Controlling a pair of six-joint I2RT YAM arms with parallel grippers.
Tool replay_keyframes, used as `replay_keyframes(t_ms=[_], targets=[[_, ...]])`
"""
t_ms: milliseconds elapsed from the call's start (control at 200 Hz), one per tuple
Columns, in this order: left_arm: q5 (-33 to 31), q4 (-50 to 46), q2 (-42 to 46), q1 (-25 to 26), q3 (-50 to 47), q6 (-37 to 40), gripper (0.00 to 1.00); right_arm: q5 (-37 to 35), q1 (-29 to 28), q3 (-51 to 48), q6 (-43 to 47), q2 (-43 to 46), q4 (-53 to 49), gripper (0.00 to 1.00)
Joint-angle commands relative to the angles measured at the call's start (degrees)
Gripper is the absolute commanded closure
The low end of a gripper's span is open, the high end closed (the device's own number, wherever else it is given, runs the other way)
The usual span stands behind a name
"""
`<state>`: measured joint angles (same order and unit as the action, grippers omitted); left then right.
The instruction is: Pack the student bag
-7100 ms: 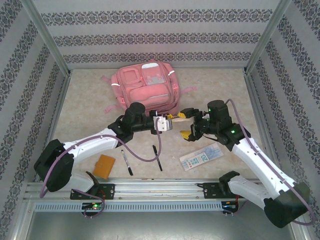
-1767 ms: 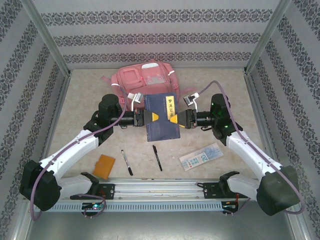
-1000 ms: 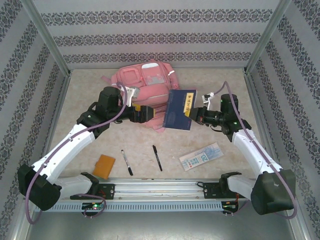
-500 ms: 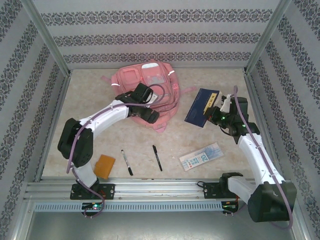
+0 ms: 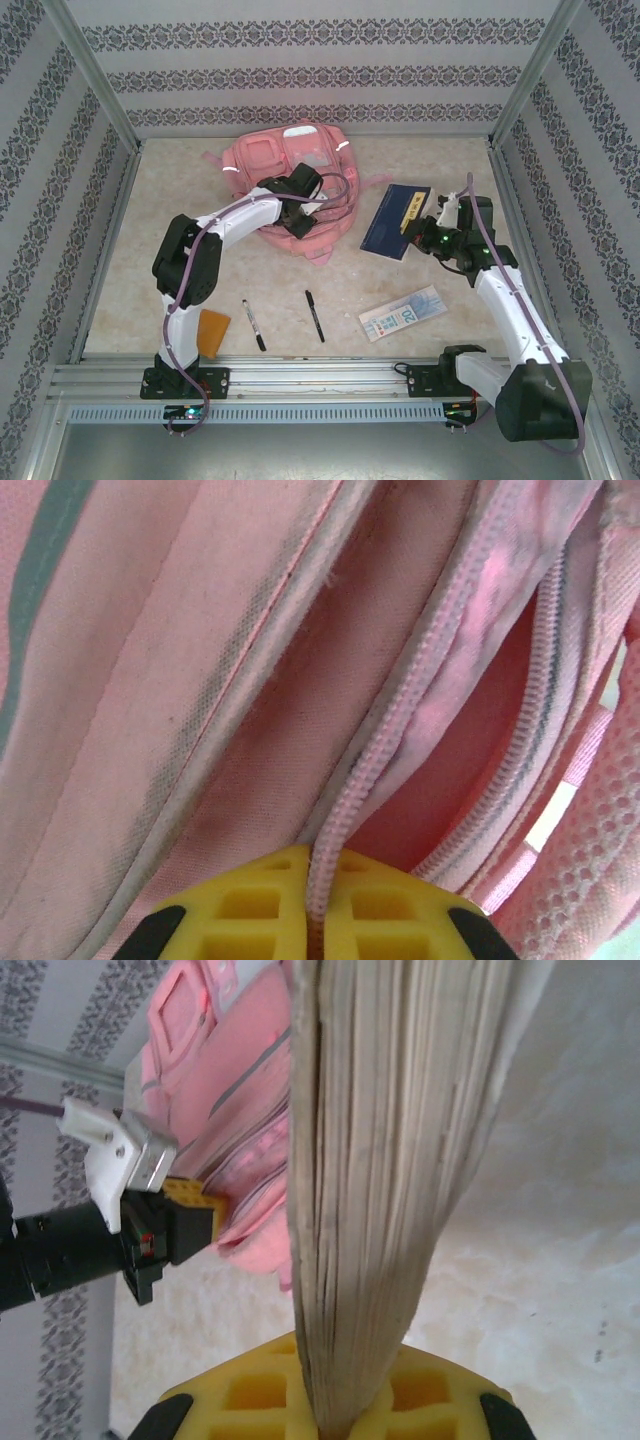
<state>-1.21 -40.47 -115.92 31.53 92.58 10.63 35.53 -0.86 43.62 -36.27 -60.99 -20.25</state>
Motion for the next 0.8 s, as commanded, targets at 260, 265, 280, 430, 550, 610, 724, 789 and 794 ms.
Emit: replay_keyframes(t_ms=[260, 265, 280, 430, 550, 610, 724, 789, 794], targets=[[-7.98, 9.05, 17.24, 1.82, 2.32, 6.25, 1.00, 22.03, -7.85, -3.09, -7.34, -1.35, 7.27, 1.00], [-8.17, 9.60, 17.58, 1.84, 2.16, 6.38, 1.00, 22.08, -8.15, -3.10, -7.55, -1.42, 7.43, 1.00], [-8.99, 11.36, 18.56, 1.94, 1.50, 6.77, 1.00, 22.36, -8.90, -3.10, -8.03, -1.69, 7.87, 1.00], [-12.22, 29.22, 25.86, 3.03, -4.47, 14.73, 1.00, 26.03, -15.06, -1.03, -12.42, -8.25, 14.78, 1.00], [-10.89, 29.33, 25.97, 3.30, -2.01, 20.58, 1.00, 27.41, -17.53, 1.92, -17.06, -15.11, 23.78, 1.00], [-10.53, 28.78, 25.66, 3.29, -0.88, 21.00, 1.00, 26.35, -17.80, 4.00, -17.12, -19.25, 25.39, 1.00], [-6.85, 29.28, 26.52, 3.28, -1.57, 19.99, 1.00, 24.80, -18.43, 6.88, -20.78, -27.25, 32.89, 1.00], [-4.40, 30.44, 27.54, 3.28, -2.91, 19.50, 1.00, 23.50, -19.12, 7.29, -24.84, -30.83, 40.51, 1.00], [-4.19, 30.57, 27.65, 3.28, -3.05, 19.42, 1.00, 23.43, -19.15, 7.37, -25.18, -31.11, 41.06, 1.00]])
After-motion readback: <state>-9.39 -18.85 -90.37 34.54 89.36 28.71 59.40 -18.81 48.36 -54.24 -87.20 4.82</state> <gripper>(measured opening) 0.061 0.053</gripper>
